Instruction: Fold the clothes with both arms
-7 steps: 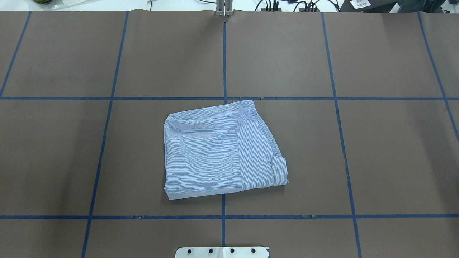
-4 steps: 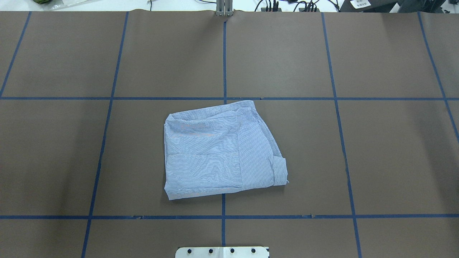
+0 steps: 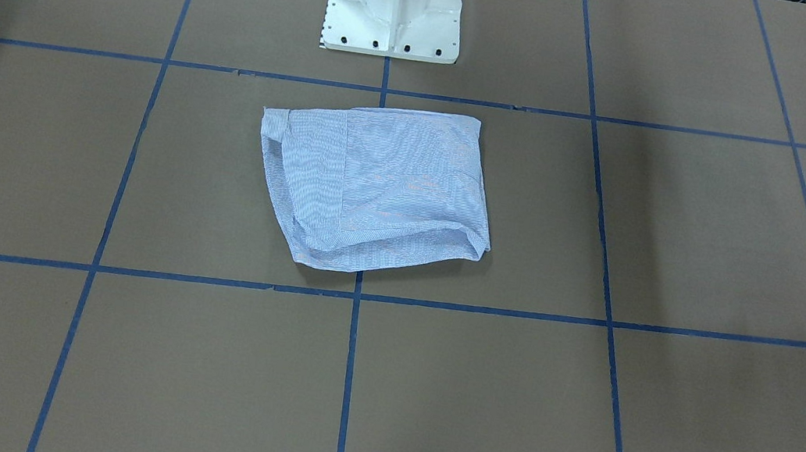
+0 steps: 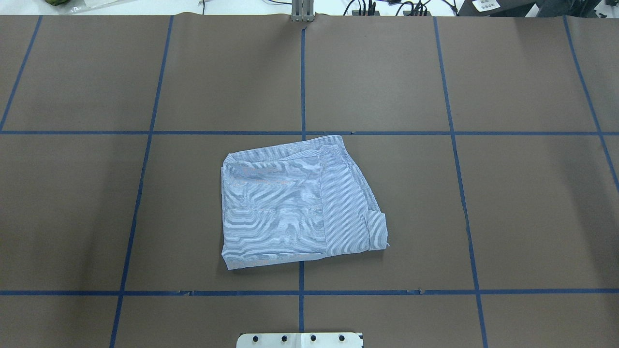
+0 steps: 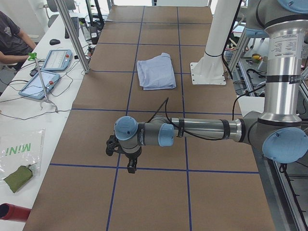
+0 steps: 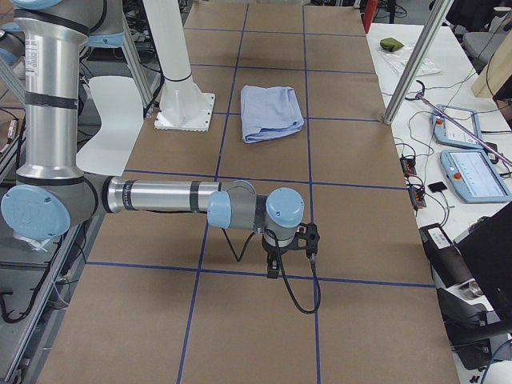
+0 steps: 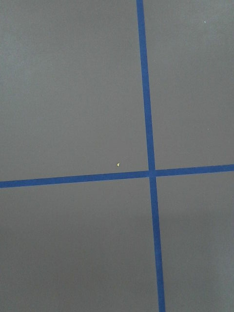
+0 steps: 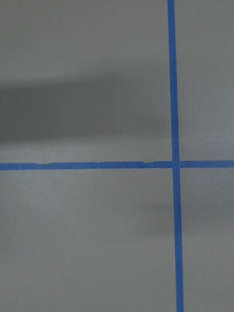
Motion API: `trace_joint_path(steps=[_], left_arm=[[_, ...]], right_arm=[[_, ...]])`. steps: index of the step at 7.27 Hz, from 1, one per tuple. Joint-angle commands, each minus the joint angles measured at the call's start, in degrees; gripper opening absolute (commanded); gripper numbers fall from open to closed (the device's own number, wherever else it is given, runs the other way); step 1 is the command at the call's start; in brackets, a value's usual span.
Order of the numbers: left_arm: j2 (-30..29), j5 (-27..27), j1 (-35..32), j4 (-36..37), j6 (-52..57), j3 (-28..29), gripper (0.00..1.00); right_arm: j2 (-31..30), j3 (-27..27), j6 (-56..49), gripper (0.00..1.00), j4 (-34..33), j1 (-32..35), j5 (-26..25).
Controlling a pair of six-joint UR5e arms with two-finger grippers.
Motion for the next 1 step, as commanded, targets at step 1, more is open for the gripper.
trace_joint_path(steps=[1], left_arm=[[-0.3, 0.0, 0.0, 0.1, -0.2, -0.2, 1.00]], right_arm=[[0.0, 0.0, 0.0, 1.00, 0.0, 0.0, 0.3]])
